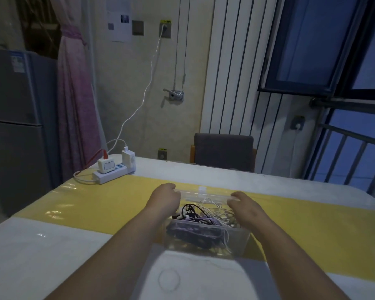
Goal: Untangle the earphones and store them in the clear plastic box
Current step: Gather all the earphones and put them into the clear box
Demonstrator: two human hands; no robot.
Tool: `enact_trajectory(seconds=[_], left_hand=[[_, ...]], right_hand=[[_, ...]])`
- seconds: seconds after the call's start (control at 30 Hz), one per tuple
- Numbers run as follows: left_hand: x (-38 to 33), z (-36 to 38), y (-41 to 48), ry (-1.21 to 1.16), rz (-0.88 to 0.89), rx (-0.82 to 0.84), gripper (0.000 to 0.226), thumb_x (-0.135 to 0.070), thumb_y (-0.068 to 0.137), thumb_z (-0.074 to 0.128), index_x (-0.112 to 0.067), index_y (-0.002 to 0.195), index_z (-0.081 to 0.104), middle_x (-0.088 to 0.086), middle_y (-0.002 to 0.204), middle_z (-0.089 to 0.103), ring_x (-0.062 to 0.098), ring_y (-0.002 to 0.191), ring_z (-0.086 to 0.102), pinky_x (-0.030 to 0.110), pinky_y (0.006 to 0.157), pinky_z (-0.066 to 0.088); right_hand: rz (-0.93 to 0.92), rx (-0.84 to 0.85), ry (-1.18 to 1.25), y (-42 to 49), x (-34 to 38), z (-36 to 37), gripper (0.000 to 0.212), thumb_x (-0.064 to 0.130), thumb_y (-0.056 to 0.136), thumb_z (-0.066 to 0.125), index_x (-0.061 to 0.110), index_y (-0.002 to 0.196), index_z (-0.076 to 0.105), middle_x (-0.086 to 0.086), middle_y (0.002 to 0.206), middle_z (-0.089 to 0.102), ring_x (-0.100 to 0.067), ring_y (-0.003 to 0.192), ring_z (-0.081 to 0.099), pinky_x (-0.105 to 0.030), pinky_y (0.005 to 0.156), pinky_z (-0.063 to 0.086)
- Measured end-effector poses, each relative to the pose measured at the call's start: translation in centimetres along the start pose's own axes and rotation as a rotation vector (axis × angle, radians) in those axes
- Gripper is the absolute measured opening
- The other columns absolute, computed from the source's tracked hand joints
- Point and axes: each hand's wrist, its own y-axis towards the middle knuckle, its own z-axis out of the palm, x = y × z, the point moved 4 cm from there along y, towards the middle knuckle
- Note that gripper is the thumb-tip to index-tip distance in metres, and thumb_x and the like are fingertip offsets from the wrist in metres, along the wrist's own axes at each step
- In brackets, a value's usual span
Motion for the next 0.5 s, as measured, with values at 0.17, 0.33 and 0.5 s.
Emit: enact_trajectory(seconds=[0.17,0.33,0.5], left_hand=[[0.4,-0.7,-1.2,0.014,-0.02,-0.018,0.043,-0.012,0.099,0.041,-0.007,0.142,0.047,0.011,0.144,0.049,0.029,0.123,0.052,0.031,0.098,0.045],[1.9,-1.4,-3.3,-0.134,-0.018,-0.096,0.038,-0.012,0.099,0.04,-0.011,0.131,0.06,0.009,0.109,0.066,0.028,0.088,0.065,0.03,0.066,0.048],[2.9,-0.8,-3.4,-0.303,0.017,-0.181,0.038,-0.012,0.099,0.041,-0.02,0.131,0.06,0.008,0.114,0.067,0.023,0.073,0.063,0.026,0.056,0.043]], right_hand=[[-0.038,-0.02,-0.029,-1.9,0.2,-0.1,0.037,0.024,0.097,0.04,0.012,0.13,0.053,-0.008,0.107,0.06,-0.023,0.09,0.059,-0.033,0.081,0.049],[-0.06,-0.058,0.043,-3.6,-0.6,0.3,0.038,0.027,0.102,0.035,0.015,0.133,0.055,-0.008,0.128,0.059,-0.021,0.093,0.055,-0.032,0.083,0.045],[-0.068,-0.154,0.109,-3.2,-1.4,0.5,0.048,0.003,0.09,0.037,0.019,0.13,0.059,-0.008,0.101,0.063,-0.017,0.057,0.055,-0.025,0.048,0.039]])
